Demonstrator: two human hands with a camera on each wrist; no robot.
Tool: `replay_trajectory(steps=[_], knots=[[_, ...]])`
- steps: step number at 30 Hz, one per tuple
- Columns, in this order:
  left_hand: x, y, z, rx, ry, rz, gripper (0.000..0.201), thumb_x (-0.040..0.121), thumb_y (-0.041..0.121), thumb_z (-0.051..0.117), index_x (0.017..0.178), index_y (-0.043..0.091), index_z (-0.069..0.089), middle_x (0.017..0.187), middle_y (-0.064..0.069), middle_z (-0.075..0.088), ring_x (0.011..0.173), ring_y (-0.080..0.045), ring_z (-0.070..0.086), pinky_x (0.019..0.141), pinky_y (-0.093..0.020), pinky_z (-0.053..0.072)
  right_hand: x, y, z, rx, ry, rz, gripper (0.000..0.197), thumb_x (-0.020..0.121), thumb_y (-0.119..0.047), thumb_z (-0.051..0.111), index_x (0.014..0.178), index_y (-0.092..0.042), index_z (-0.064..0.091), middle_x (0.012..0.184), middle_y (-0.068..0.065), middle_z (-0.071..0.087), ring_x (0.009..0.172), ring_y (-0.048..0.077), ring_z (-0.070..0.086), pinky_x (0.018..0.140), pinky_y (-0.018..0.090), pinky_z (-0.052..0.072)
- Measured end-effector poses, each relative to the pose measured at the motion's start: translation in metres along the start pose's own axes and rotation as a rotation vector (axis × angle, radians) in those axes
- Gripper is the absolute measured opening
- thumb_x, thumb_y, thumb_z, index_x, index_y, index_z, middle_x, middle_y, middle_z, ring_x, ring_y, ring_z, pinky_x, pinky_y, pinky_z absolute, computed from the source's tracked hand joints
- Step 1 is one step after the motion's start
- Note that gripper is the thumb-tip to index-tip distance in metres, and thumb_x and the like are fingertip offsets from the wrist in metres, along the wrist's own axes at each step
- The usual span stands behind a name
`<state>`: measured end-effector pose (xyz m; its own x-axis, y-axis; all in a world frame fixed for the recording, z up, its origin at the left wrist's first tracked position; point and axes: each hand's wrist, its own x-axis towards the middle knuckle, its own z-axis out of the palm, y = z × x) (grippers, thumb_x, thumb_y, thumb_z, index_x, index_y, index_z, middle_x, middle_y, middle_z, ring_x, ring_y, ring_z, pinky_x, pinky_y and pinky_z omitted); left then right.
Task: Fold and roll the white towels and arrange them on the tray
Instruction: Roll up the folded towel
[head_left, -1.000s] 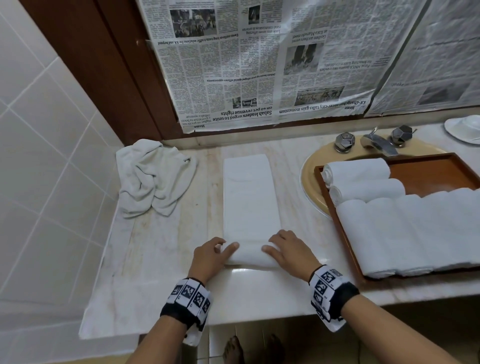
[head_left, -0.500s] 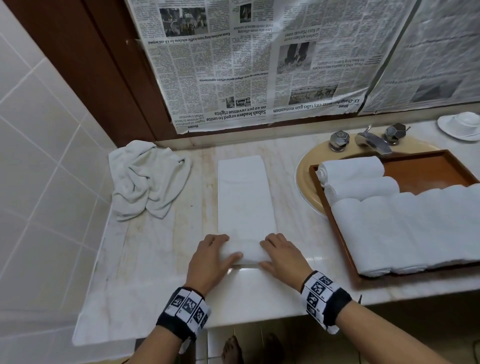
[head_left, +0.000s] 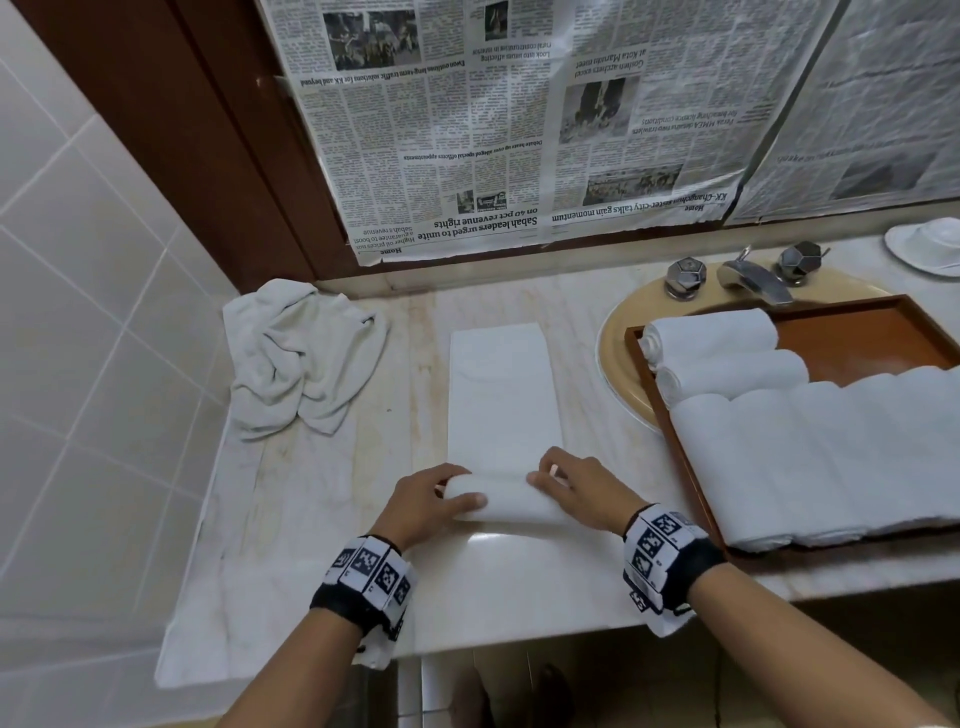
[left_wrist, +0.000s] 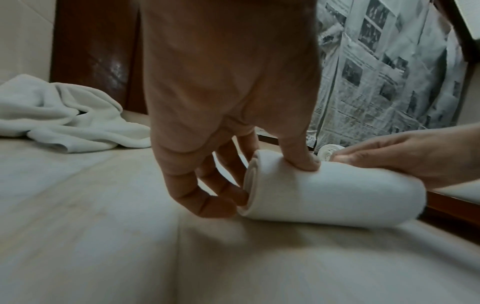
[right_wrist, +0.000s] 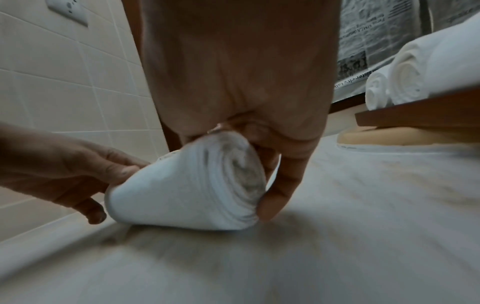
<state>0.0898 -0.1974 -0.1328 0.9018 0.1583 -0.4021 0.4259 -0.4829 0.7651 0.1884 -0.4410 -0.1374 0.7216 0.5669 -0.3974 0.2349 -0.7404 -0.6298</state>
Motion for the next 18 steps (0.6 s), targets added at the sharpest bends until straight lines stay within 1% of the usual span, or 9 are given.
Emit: replay_trajectory(steps=[1,3,6,8,10,12,13,16,18], knots=[[0.0,-0.001,0.001,-0.013,0.005,-0.012,0.029,0.083,0.047,0.076,0.109,0.034,0.069,0.105,0.014,0.068,0.095,0.002,0.06,0.069,-0.008,0.041,-0.002,-0.002,0.002,-0.047,0.039,-0.013,0.034,0.097,-0.056,0.045,0.097,-0.023,0.052,0.083,0.001,0.06,0.074,0.017,0.055,0.069,0.033,0.045],[0.0,-0.003,0.005,-0.025,0.062,-0.041,0.023,0.087,0.048,0.071,0.104,0.032,0.071,0.101,0.014,0.069,0.095,-0.002,0.061,0.072,-0.012,0.042,-0.006,-0.006,0.009,-0.171,0.118,-0.04,0.033,0.1,-0.051,0.042,0.088,-0.021,0.051,0.081,-0.002,0.057,0.076,0.018,0.055,0.067,0.036,0.045],[-0.001,-0.005,0.012,-0.062,0.131,-0.081,0.017,0.09,0.045,0.068,0.096,0.03,0.071,0.095,0.009,0.07,0.092,-0.009,0.062,0.072,-0.015,0.042,-0.005,-0.008,0.016,-0.184,0.196,-0.005,0.038,0.102,-0.046,0.04,0.078,-0.017,0.047,0.076,-0.002,0.053,0.075,0.021,0.052,0.061,0.035,0.038],[-0.002,-0.005,0.017,-0.084,0.17,-0.049,0.011,0.092,0.041,0.066,0.097,0.031,0.07,0.094,0.008,0.07,0.092,-0.012,0.063,0.072,-0.016,0.043,-0.003,-0.007,0.019,-0.166,0.209,0.017,0.041,0.101,-0.044,0.042,0.075,-0.014,0.048,0.072,0.0,0.054,0.073,0.023,0.052,0.058,0.034,0.034],[-0.003,-0.005,0.021,-0.004,0.22,0.042,0.011,0.094,0.042,0.062,0.099,0.035,0.068,0.096,0.008,0.068,0.094,-0.011,0.062,0.08,-0.021,0.046,-0.001,-0.007,0.017,-0.117,0.199,0.045,0.041,0.099,-0.044,0.047,0.072,-0.013,0.049,0.069,0.002,0.055,0.07,0.024,0.052,0.056,0.033,0.033],[-0.004,-0.007,0.024,0.108,0.207,0.122,0.022,0.09,0.055,0.057,0.105,0.041,0.067,0.106,0.014,0.064,0.102,-0.005,0.059,0.09,-0.028,0.046,0.003,-0.008,0.014,-0.087,0.174,0.09,0.04,0.096,-0.044,0.051,0.072,-0.012,0.053,0.072,0.005,0.058,0.07,0.025,0.055,0.058,0.033,0.038],[-0.006,-0.008,0.025,0.153,0.169,0.141,0.032,0.086,0.062,0.058,0.111,0.043,0.065,0.114,0.018,0.059,0.106,-0.002,0.056,0.092,-0.029,0.045,0.006,-0.007,0.014,-0.076,0.154,0.113,0.039,0.095,-0.044,0.053,0.074,-0.012,0.057,0.075,0.006,0.061,0.072,0.026,0.057,0.061,0.034,0.043],[-0.011,-0.011,0.024,0.306,0.058,0.138,0.06,0.073,0.076,0.064,0.127,0.049,0.054,0.124,0.024,0.046,0.111,0.001,0.048,0.091,-0.03,0.046,0.016,-0.008,0.008,-0.006,0.108,0.16,0.034,0.091,-0.043,0.059,0.071,-0.016,0.061,0.08,0.005,0.064,0.079,0.025,0.062,0.071,0.037,0.05],[-0.012,-0.012,0.022,0.361,0.043,0.133,0.065,0.07,0.077,0.064,0.128,0.05,0.053,0.123,0.025,0.047,0.111,-0.001,0.049,0.091,-0.033,0.048,0.019,-0.01,0.007,0.015,0.085,0.175,0.032,0.091,-0.042,0.059,0.072,-0.016,0.06,0.082,0.004,0.064,0.08,0.024,0.062,0.072,0.036,0.051]])
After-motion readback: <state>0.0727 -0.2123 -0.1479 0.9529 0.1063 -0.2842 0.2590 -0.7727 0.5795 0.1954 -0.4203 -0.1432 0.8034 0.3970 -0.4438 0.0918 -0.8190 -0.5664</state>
